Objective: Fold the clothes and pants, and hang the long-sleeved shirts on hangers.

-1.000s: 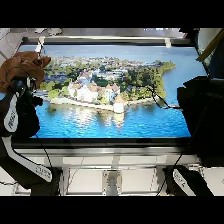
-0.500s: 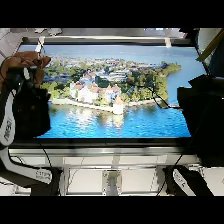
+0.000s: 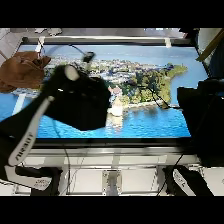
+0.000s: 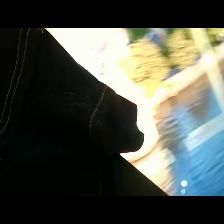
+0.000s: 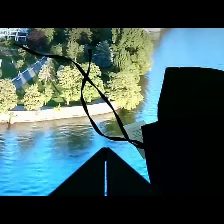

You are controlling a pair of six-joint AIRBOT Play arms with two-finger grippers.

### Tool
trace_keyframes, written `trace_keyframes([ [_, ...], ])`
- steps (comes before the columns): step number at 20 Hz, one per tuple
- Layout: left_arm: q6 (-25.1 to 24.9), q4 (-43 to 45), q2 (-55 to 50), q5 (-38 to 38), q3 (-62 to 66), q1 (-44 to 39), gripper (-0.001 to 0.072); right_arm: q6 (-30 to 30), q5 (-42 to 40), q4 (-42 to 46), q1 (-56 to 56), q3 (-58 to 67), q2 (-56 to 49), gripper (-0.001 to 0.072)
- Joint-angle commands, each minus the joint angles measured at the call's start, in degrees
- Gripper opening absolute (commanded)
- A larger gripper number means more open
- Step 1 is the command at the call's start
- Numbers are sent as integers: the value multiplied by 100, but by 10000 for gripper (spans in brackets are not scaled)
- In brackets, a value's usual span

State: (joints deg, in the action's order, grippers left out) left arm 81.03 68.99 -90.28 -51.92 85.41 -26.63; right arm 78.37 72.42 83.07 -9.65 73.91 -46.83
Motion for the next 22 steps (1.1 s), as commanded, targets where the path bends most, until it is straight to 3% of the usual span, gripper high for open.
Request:
trace_keyframes([
  [1,2,-223,-527,1683,4,-1207,74,-2,114,87,0,4,0,23],
  [2,0,-219,-540,1976,4,-1292,328,-4,199,81,0,-2,-2,47],
  [3,0,-216,-459,2120,9,-1266,597,2,192,72,0,-39,0,119],
  [4,0,-164,-310,2039,13,-1126,601,17,138,-50,4,-140,0,247],
  [5,0,74,-70,1700,13,-868,600,20,66,-275,4,-304,0,281],
  [6,0,455,197,1121,13,-551,554,20,20,-608,4,-566,0,281],
  [8,4,1351,743,-651,-4,313,322,15,52,-1478,4,-1292,0,280],
  [9,52,1596,968,-1547,-79,850,288,13,39,-1952,4,-1731,0,280],
  [11,109,1515,1460,-2302,-684,1978,288,-7,-225,-2911,15,-2715,0,281],
  [13,103,1012,2103,-1928,-1799,3040,288,-9,-774,-3523,249,-3565,0,281],
  [16,105,413,2736,-566,-3353,4249,297,-7,-1882,-3825,1174,-4323,0,281],
  [17,105,136,2717,-232,-3641,4503,389,-7,-2343,-3829,1565,-4415,0,281],
  [18,105,-175,2616,48,-3821,4688,574,-2,-2802,-3825,2000,-4441,-17,281],
  [19,101,-501,2428,238,-3877,4809,654,7,-3176,-3840,2415,-4435,-68,281],
  [22,-481,-1519,1751,549,-3853,4765,652,85,-3576,-3851,3327,-4437,-398,282],
])
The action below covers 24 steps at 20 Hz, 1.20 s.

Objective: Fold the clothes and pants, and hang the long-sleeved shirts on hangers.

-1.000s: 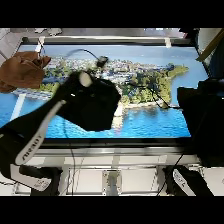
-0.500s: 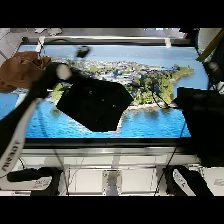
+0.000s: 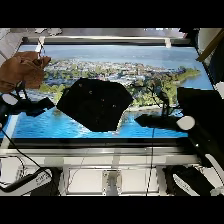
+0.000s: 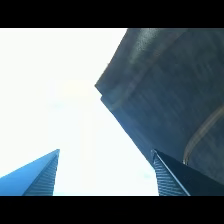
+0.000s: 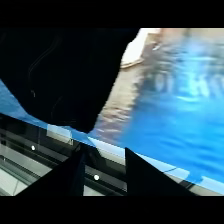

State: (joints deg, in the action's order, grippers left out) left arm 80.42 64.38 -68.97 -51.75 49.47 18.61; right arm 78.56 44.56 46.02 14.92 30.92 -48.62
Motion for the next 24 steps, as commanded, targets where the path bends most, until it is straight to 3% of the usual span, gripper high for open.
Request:
trace_keyframes([
  [1,-658,-1421,-610,529,-260,188,652,157,-815,-149,1064,-136,-387,283],
  [2,-852,-1655,-820,546,-260,149,651,173,-848,-149,1235,-136,-570,343],
  [3,-935,-1917,-1005,610,-260,138,646,173,-881,-166,1349,-136,-734,505],
  [4,-1012,-2256,-1137,673,-260,138,644,173,-916,-262,1394,-136,-850,553],
  [7,-1792,-3001,-1285,723,-260,109,643,170,-1121,-420,1410,-136,-1036,551],
  [12,-1814,-3062,-1419,828,-260,35,642,103,-1314,-761,1414,-133,-1458,544],
  [16,-1814,-3062,-1438,911,-260,31,641,-881,-1285,-1519,1679,313,-2122,544],
  [20,-1814,-3062,-1438,911,-260,31,636,-909,-1051,-1495,1843,1003,-2957,544],
  [21,-1814,-3062,-1438,911,-260,31,588,-909,-940,-1471,1845,1132,-3108,543],
  [24,-1814,-3062,-1438,914,-260,31,580,-931,-586,-1464,1845,1447,-3405,541],
])
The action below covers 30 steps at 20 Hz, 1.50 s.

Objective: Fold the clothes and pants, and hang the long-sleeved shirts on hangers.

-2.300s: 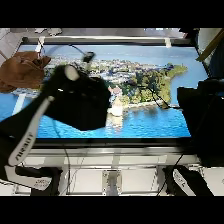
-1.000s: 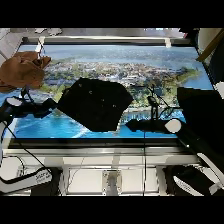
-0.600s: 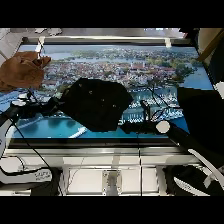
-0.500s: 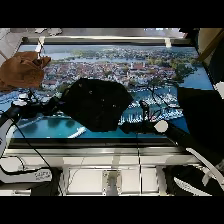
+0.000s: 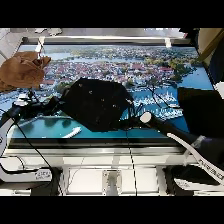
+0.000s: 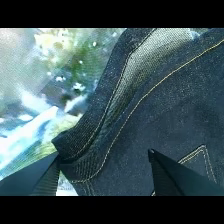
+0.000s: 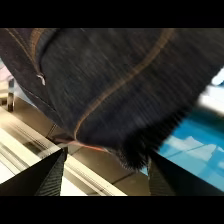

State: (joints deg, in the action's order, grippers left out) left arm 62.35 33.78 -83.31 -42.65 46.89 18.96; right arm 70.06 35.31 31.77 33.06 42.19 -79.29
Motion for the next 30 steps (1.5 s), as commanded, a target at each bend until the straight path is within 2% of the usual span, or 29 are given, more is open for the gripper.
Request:
trace_keyframes([
  [1,-7,-2,-7,7,-2,-4,580,-81,457,-28,31,367,-376,502],
  [2,-7,-2,-11,7,-2,-4,580,-81,461,-17,31,374,-382,386],
  [3,-7,-2,-24,7,-2,-4,580,-79,501,-15,31,374,-380,309],
  [4,-4,-2,-42,7,-2,-4,580,-76,544,-15,31,372,-380,307],
  [5,-4,-4,-66,7,-2,-7,511,-76,575,-17,31,374,-380,227],
  [6,-7,-4,-87,9,-2,-4,224,-74,588,-17,31,374,-369,15],
  [7,-35,-4,-92,11,0,-4,35,-72,640,-17,28,396,-352,22],
  [9,-155,28,-17,-323,142,50,22,-76,957,48,-15,577,-216,21],
  [12,-260,544,444,-1519,844,273,20,-70,1805,527,-188,1246,494,21],
  [14,-223,940,1029,-2343,1471,439,20,20,2337,647,-348,1921,1185,21],
  [17,-214,970,2288,-3307,2601,573,20,330,2490,660,-374,3169,2100,20],
  [19,-216,970,3202,-3217,3281,573,20,734,2538,675,-376,4155,2371,20],
  [21,-216,1172,4039,-2459,3700,581,20,979,2774,909,-376,5158,2382,20],
  [23,-66,1421,4625,-1947,3757,581,20,1668,3143,1694,-378,5807,2326,18],
  [25,72,1416,4723,-2448,3753,577,20,2094,3683,2426,-380,5897,2243,17],
  [28,507,1405,4245,-3180,3567,533,20,2138,4371,2796,-380,5893,1711,17],
  [30,503,1469,3659,-3370,3274,225,19,2039,4426,2959,-380,5836,1167,17],
])
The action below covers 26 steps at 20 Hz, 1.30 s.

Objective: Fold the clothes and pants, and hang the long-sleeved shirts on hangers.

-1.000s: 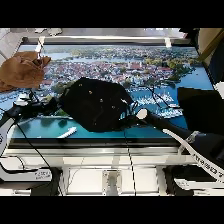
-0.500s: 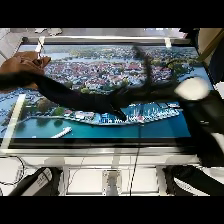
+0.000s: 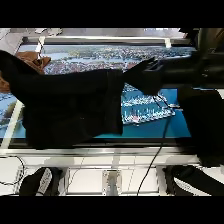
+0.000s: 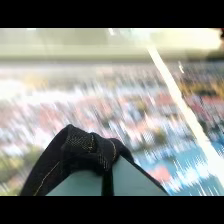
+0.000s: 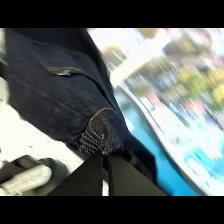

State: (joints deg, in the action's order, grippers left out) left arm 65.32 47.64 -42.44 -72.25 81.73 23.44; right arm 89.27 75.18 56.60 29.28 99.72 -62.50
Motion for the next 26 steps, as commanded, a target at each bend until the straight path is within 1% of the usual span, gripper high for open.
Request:
trace_keyframes([
  [1,199,140,-732,-407,-361,-461,20,46,433,549,-4,55,-848,17],
  [2,201,378,-1119,-337,-479,-791,19,-92,424,599,-39,48,-1191,17],
  [4,249,1268,-2009,59,-535,-1499,19,-219,170,643,-229,48,-1941,17],
  [5,380,1692,-2468,492,-535,-1777,20,-310,-144,643,-422,48,-2308,17],
  [6,616,2031,-2957,1040,-533,-1996,20,-343,-511,643,-645,48,-2623,17],
  [8,1003,2111,-3770,2087,-525,-2194,20,-341,-1488,619,-1143,50,-3169,17],
  [10,1287,2109,-4363,2804,-455,-2304,20,-339,-2533,437,-1609,55,-3585,18],
  [12,1360,2087,-4708,3016,-358,-2393,20,-341,-3359,146,-1945,66,-3910,18],
  [13,1360,2090,-4767,2968,-354,-2448,20,-343,-3617,129,-2048,66,-4041,18],
  [14,1355,2092,-4760,2804,-354,-2509,20,-348,-3665,131,-2118,66,-4135,18],
  [15,1353,2096,-4721,2586,-354,-2564,20,-450,-3539,190,-2177,66,-4186,19],
  [17,1335,2225,-4581,1991,-356,-2682,19,-1029,-2957,470,-2216,66,-4168,19],
  [19,1362,2597,-4406,1156,-378,-2879,18,-1165,-2081,846,-2205,66,-4081,18],
  [20,1473,2870,-4286,761,-435,-3023,18,-1189,-1596,1060,-2188,66,-4030,18],
  [21,1672,3191,-4127,494,-544,-3202,18,-1200,-1104,1335,-2168,59,-3967,18],
  [23,2039,3716,-3742,136,-872,-3628,18,-1200,-369,1853,-2107,20,-3832,18],
  [24,2284,3936,-3545,46,-1097,-3849,18,-1200,-153,2015,-2103,-46,-3757,18],
  [26,2785,4232,-3143,59,-1685,-4312,19,-1215,249,2063,-2052,-361,-3587,18],
])
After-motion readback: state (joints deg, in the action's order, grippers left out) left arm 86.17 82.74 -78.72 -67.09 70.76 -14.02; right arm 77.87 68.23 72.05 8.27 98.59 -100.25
